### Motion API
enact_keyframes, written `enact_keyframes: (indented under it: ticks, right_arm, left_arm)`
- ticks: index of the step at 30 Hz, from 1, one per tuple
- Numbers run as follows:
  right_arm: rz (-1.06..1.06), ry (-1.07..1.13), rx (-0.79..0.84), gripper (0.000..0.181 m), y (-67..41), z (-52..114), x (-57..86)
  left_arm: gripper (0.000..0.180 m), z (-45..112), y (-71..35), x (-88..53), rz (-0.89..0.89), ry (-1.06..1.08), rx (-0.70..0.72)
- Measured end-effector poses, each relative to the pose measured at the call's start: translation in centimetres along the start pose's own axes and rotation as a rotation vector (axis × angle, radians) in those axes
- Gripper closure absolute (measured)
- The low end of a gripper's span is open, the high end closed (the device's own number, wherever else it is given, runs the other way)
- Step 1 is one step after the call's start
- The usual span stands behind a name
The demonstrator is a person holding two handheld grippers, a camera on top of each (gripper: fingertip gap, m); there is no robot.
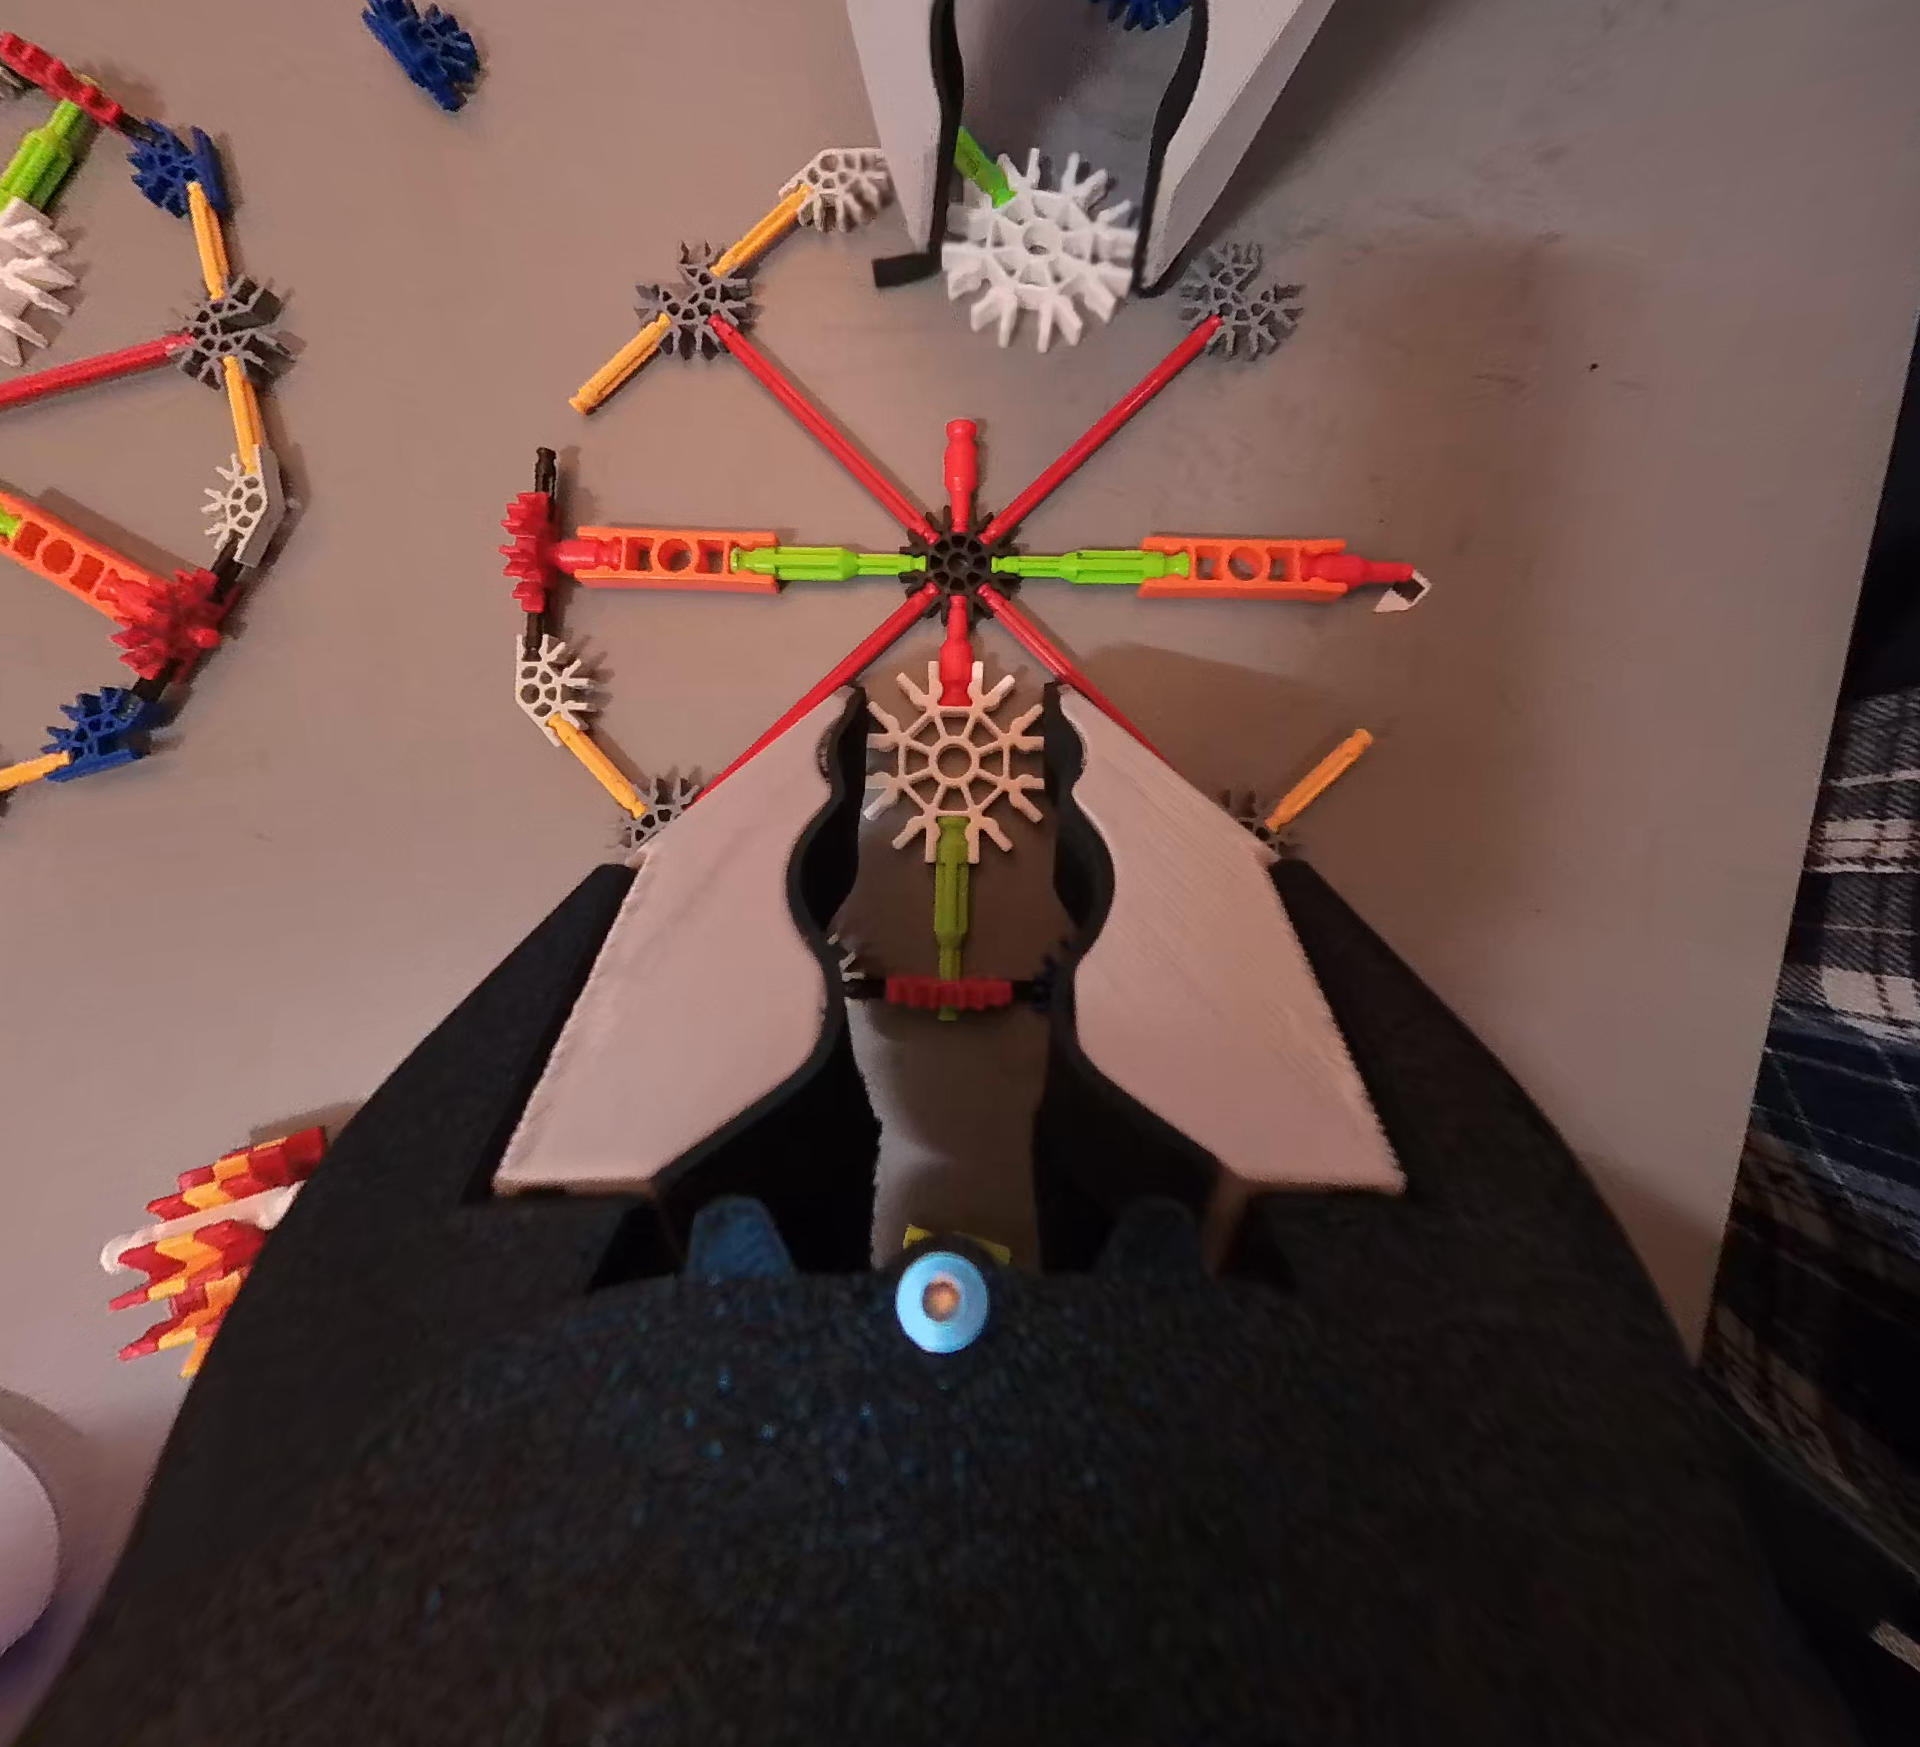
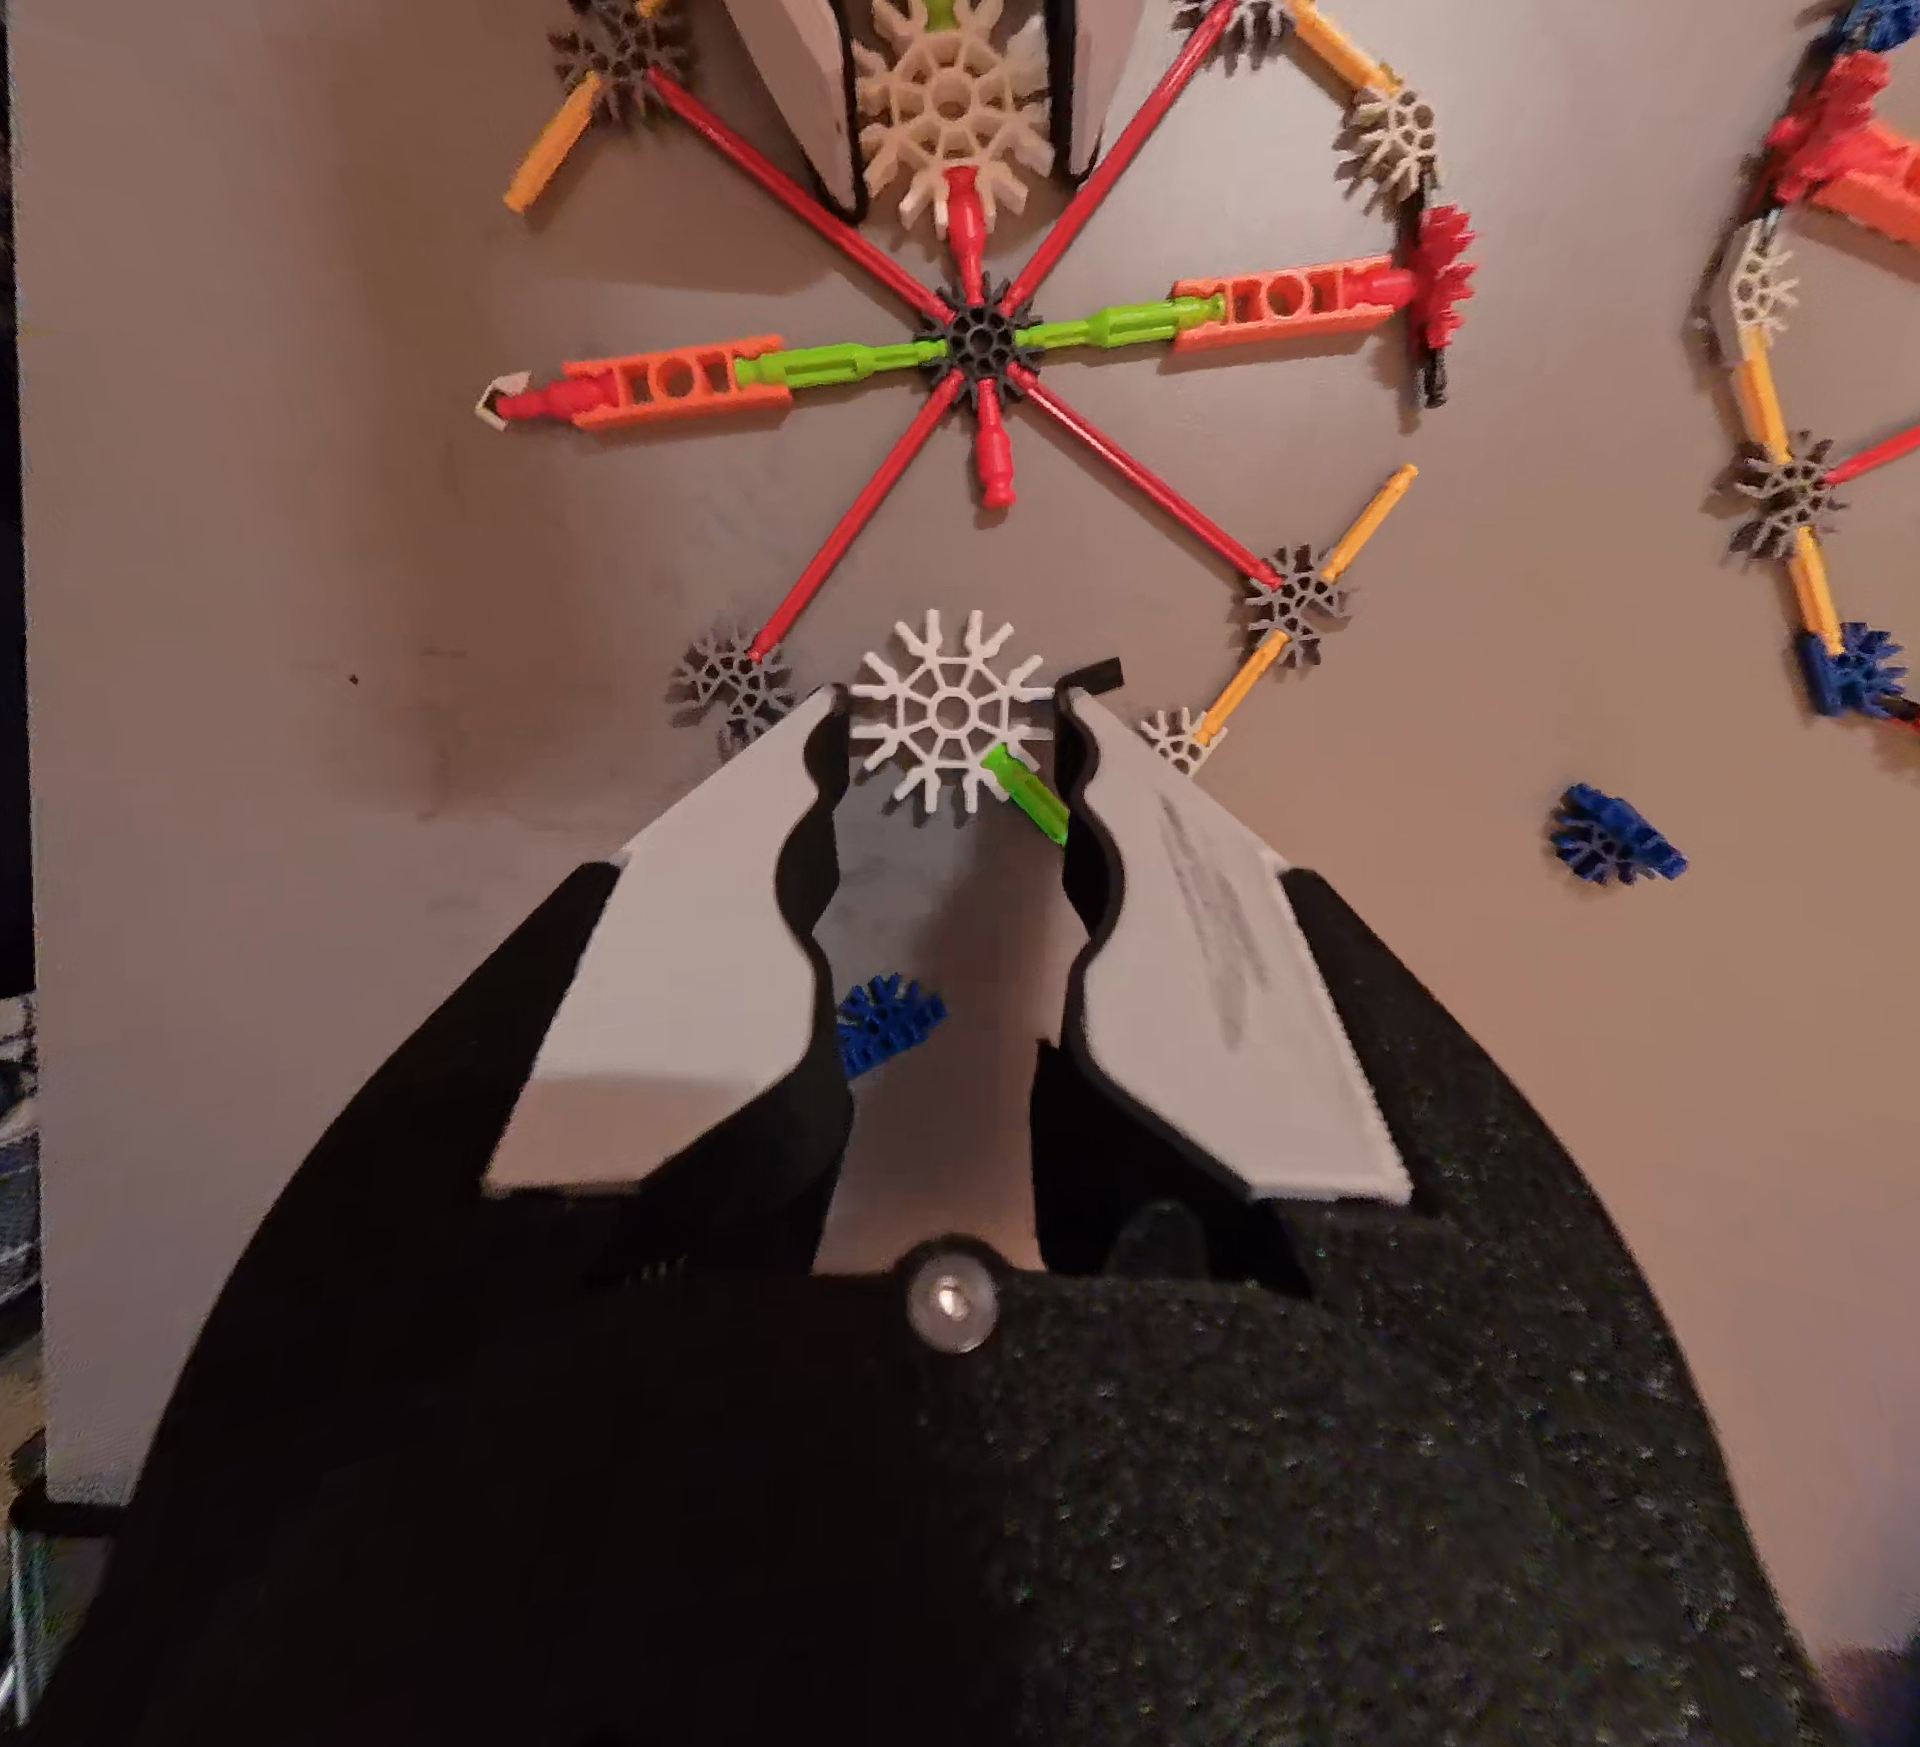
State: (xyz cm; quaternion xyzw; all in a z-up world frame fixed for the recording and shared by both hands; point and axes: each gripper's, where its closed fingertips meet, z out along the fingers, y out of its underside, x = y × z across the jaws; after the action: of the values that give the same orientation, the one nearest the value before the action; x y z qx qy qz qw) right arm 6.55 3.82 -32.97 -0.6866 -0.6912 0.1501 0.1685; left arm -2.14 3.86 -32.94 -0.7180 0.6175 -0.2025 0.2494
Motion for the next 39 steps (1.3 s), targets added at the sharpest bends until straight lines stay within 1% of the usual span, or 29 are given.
enact_keyframes:
  ticks: [8,12,14,17,18,22,27,39]
  right_arm:
    - [0.11,-0.011,0.063,0.145,-0.4,0.0,0.2]
    - [0.198,0.032,0.09,0.145,-0.7,-0.4,0.9]
    - [0.248,0.044,0.11,0.145,-1.1,-0.5,1.0]
    - [0.323,0.059,0.113,0.145,-1.6,-0.4,0.9]
    - [0.347,0.065,0.116,0.145,-1.8,-0.3,0.9]
    - [0.425,0.099,0.135,0.145,-2.6,0.0,0.7]
    - [0.486,0.131,0.142,0.145,-2.8,0.2,0.8]
    - [0.536,0.216,0.106,0.145,-2.1,0.6,1.2]
  left_arm:
    - [0.148,0.0,-0.1,0.0,-0.004,-0.015,0.007]
    - [0.14,-0.6,0.0,0.0,-0.018,-0.035,0.01]
    - [0.14,-0.9,-0.1,0.1,-0.036,-0.034,0.023]
    - [0.142,-0.5,0.5,0.1,-0.032,-0.048,-0.012]
    - [0.144,-0.5,0.3,0.2,-0.04,-0.042,0.004]
    - [0.144,-0.3,0.1,0.2,-0.036,-0.046,0.0]
    - [0.144,-0.2,0.0,0.3,-0.041,-0.041,0.004]
    - [0.144,-0.1,-0.2,0.3,-0.037,-0.038,0.01]
